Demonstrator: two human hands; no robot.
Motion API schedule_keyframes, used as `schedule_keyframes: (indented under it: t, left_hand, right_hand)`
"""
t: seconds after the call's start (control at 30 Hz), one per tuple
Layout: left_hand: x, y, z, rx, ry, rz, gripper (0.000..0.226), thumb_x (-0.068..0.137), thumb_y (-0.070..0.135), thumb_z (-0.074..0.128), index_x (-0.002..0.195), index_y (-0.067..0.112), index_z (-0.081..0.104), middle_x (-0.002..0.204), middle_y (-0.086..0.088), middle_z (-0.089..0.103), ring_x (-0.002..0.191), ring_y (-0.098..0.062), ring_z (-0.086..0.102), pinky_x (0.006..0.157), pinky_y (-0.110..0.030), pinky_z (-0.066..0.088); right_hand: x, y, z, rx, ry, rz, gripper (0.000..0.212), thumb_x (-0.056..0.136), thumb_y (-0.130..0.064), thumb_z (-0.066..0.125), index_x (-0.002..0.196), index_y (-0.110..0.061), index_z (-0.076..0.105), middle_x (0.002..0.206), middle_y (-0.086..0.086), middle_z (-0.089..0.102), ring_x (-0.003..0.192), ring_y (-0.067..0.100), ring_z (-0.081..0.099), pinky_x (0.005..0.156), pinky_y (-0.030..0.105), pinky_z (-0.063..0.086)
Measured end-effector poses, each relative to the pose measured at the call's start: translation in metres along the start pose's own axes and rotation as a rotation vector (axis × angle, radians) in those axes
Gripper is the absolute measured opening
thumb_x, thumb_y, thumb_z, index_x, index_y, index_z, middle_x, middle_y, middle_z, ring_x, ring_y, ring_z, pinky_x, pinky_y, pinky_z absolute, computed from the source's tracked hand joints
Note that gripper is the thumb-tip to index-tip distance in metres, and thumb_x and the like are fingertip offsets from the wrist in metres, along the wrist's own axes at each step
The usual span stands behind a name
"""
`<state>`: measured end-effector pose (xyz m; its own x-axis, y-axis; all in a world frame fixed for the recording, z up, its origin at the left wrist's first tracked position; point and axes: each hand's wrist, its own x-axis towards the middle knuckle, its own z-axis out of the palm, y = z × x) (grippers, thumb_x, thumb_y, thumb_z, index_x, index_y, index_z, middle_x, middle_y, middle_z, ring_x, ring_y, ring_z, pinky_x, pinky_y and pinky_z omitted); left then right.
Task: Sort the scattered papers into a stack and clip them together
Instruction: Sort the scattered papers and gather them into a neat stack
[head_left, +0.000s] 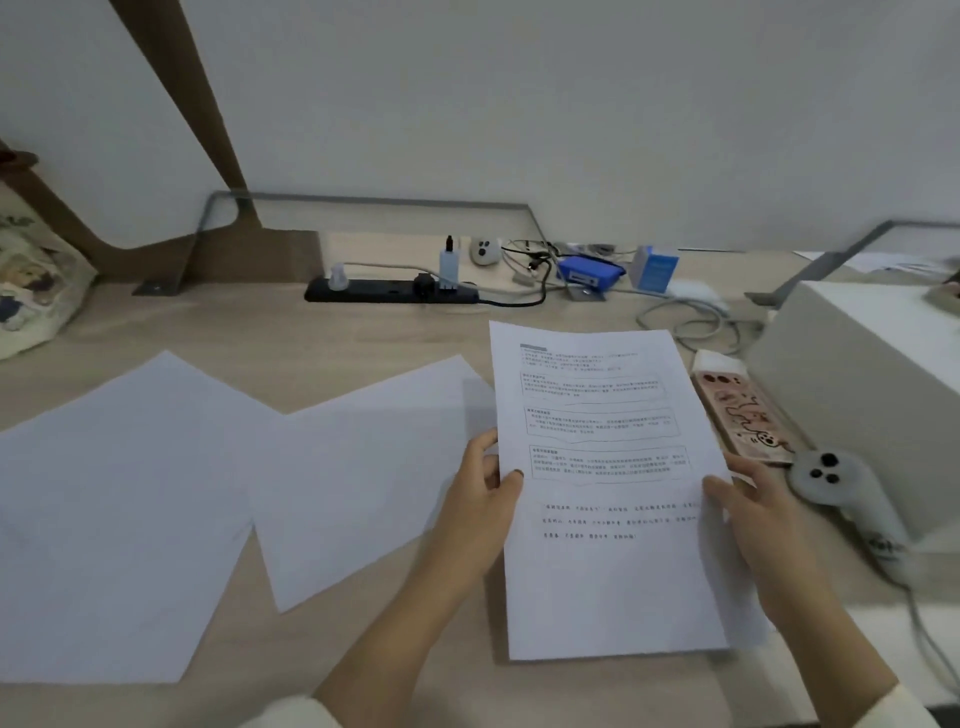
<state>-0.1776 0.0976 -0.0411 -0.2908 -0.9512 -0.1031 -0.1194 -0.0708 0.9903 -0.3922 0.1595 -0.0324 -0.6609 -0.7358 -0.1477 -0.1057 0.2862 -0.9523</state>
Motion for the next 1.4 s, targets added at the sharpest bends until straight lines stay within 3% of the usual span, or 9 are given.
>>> schedule_keyframes:
  t: [0.17,0.3,0.47,0.57,0.73,0.93,1.13,1.3,1.4]
  left_hand:
    - [0.02,-0.021,0.023,0.262,-0.008,-0.018,0.045,0.089,0.019,0.046,0.131,0.033,0.041,0.129,0.014,0.049,0.113,0.0,0.051,0.099,-0.035,0.046]
    - [0.02,-0.028,0.032,0.434,-0.064,-0.045,0.057,0.093,0.017,0.046,0.145,0.018,0.025,0.151,0.006,0.026,0.139,-0.009,0.024,0.117,-0.032,0.021]
    - [0.019,-0.035,0.037,0.564,-0.112,0.036,0.058,0.095,0.019,0.045,0.147,0.018,0.02,0.156,0.01,0.013,0.143,-0.004,0.011,0.112,-0.016,0.009]
    - [0.017,-0.038,0.035,0.593,-0.136,0.071,0.054,0.095,0.023,0.045,0.145,0.022,0.023,0.156,0.013,0.01,0.142,-0.002,0.011,0.114,-0.018,0.012]
    - [0.012,-0.042,0.004,0.687,-0.041,0.126,0.05,0.096,0.031,0.043,0.143,0.027,0.028,0.155,0.015,0.01,0.142,-0.001,0.01,0.113,-0.02,0.015]
    - [-0.012,-0.052,-0.079,0.761,0.148,0.056,0.049,0.096,0.034,0.041,0.143,0.027,0.029,0.155,0.015,0.011,0.143,-0.001,0.006,0.114,-0.022,0.01]
    - [-0.05,-0.068,-0.174,0.86,0.373,-0.101,0.059,0.094,0.044,0.041,0.146,0.022,0.025,0.158,0.005,0.009,0.145,-0.01,0.004,0.118,-0.029,0.009]
    - [-0.077,-0.079,-0.233,0.967,0.442,-0.327,0.091,0.079,0.071,0.038,0.149,0.022,0.008,0.159,-0.002,-0.004,0.146,-0.016,-0.005,0.119,-0.036,0.007]
    - [-0.081,-0.074,-0.246,1.052,0.401,-0.382,0.095,0.077,0.076,0.034,0.149,0.024,0.004,0.159,-0.001,-0.004,0.147,-0.015,-0.002,0.116,-0.036,0.015]
  right_hand:
    - [0.02,0.021,-0.006,-0.186,0.011,-0.013,0.041,0.09,-0.014,0.053,0.129,-0.019,0.04,0.1,0.005,0.059,0.085,0.024,0.06,0.073,0.038,0.048]
    - [0.032,0.036,-0.003,-0.388,-0.025,-0.019,0.049,0.089,-0.009,0.052,0.133,-0.022,0.034,0.098,0.008,0.06,0.083,0.027,0.058,0.071,0.038,0.046]
    - [0.038,0.039,-0.002,-0.572,-0.009,-0.161,0.05,0.09,0.0,0.046,0.137,-0.014,0.033,0.127,0.017,0.05,0.103,0.035,0.054,0.069,0.033,0.038]
    - [0.036,0.039,0.0,-0.716,0.014,-0.288,0.045,0.089,0.001,0.047,0.132,-0.005,0.038,0.126,0.021,0.043,0.096,0.036,0.051,0.067,0.032,0.035]
    - [0.027,0.029,0.011,-0.856,0.011,-0.431,0.047,0.086,-0.013,0.06,0.131,-0.006,0.046,0.137,0.017,0.04,0.125,0.033,0.039,0.095,0.039,0.04]
    - [-0.016,0.002,0.091,-0.841,-0.453,-0.706,0.054,0.09,-0.038,0.053,0.139,-0.023,0.036,0.149,-0.001,0.03,0.138,0.015,0.026,0.11,0.025,0.023]
    - [-0.056,-0.002,0.171,-0.935,-0.777,-0.735,0.074,0.085,-0.053,0.053,0.146,-0.025,0.021,0.157,-0.002,0.011,0.144,0.015,0.011,0.115,0.026,0.012]
    - [-0.058,-0.011,0.197,-1.12,-0.694,-0.853,0.07,0.086,-0.058,0.046,0.143,-0.024,0.024,0.145,-0.002,0.036,0.13,0.017,0.038,0.1,0.027,0.037]
    - [-0.061,-0.015,0.205,-1.197,-0.644,-0.934,0.057,0.092,-0.049,0.041,0.141,-0.024,0.025,0.135,-0.001,0.046,0.119,0.017,0.048,0.089,0.027,0.045]
